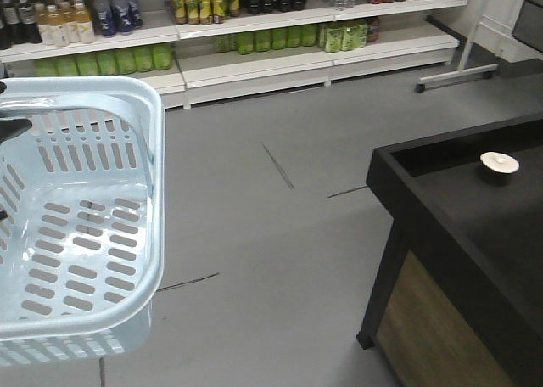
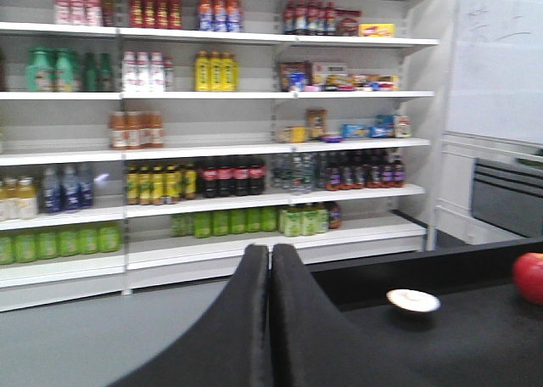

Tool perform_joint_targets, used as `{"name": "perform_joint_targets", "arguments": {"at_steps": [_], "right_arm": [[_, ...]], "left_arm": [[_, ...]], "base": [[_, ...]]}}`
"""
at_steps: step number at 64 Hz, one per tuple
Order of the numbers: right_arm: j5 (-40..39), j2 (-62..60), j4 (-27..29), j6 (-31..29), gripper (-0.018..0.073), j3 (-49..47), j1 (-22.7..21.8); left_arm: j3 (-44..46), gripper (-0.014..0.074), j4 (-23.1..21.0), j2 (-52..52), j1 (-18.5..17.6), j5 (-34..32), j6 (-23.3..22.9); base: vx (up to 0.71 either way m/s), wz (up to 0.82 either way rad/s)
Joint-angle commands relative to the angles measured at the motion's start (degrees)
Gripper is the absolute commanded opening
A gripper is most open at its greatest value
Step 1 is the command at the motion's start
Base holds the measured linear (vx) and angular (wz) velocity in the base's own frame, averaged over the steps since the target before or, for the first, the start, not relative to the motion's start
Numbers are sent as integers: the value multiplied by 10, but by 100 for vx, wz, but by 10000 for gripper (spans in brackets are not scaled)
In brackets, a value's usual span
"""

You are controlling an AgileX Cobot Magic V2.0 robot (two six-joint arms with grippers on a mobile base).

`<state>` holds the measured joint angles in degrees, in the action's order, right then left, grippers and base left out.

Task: Pick three apples into basket with both arms
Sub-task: 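Turn the base toward the table with apples and oranges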

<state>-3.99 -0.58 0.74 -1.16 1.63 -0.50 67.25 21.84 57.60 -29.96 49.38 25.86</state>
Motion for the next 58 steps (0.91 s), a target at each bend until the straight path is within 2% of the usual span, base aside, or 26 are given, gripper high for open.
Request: {"name": "perform_joint_targets", "arguments": {"at_steps": [1,58], "right_arm": [[-41,-7,-4,-2,-9,8,0],[-41,-7,-4,-2,-9,8,0]], "left_arm": [[19,-7,11,-10,0,-49,-7],[19,-7,11,-10,0,-49,-7]], "base": [[12,-45],[12,-47]]}}
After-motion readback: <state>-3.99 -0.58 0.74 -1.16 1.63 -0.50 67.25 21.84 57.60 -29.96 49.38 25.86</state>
